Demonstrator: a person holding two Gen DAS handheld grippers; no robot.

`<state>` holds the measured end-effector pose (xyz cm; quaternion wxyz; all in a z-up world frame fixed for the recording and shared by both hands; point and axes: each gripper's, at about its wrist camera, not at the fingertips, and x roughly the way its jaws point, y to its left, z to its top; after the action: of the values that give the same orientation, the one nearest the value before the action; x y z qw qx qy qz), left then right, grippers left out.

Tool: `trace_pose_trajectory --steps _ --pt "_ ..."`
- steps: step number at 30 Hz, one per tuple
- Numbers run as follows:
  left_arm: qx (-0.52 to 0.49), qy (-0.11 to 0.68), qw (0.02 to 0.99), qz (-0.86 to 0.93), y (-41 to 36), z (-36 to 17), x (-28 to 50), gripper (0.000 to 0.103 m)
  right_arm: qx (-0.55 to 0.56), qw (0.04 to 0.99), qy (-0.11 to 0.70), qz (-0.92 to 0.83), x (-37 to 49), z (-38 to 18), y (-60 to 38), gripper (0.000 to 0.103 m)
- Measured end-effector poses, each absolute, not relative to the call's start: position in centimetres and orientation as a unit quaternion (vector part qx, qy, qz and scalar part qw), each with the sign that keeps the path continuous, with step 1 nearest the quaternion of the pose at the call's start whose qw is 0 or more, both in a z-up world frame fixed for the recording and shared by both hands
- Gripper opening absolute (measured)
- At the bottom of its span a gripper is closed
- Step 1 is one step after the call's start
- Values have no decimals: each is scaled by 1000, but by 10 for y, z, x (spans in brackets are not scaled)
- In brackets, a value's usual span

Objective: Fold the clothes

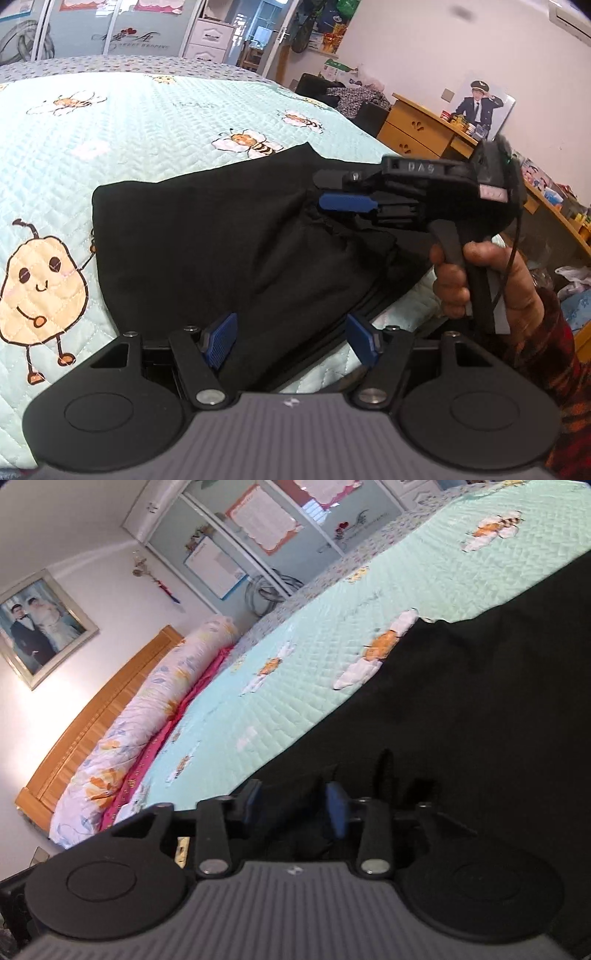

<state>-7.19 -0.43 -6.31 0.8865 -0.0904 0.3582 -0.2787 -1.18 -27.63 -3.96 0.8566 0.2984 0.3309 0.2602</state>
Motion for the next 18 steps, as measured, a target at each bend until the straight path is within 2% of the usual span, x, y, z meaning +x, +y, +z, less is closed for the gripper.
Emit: trace_pose_trajectory --steps 1,3,6,9,12,15,16,18 --pt "-95 359 886 -276 -4 -64 -71 68 304 853 338 258 -7 -45 -277 33" --pt "-101 363 885 -274 -2 -63 -71 68 310 852 338 250 -8 -49 -274 30" --pt "-97 368 884 -272 -3 -58 -69 68 288 866 335 236 -17 -37 -265 31" --pt "-90 364 887 -269 -5 -51 -68 68 258 883 310 239 -30 -19 -254 38" --pt "-95 354 889 -276 -4 -44 -66 68 289 867 303 269 -28 -18 -256 45" --pt "-87 368 891 -251 -5 -49 -57 69 281 865 336 247 -14 -33 -258 46" --pt "-84 374 892 -241 -6 -51 -54 69 288 860 345 244 -10 -40 -261 41" --pt "-84 379 892 -233 -6 -52 -50 69 312 851 343 247 -9 -44 -268 40"
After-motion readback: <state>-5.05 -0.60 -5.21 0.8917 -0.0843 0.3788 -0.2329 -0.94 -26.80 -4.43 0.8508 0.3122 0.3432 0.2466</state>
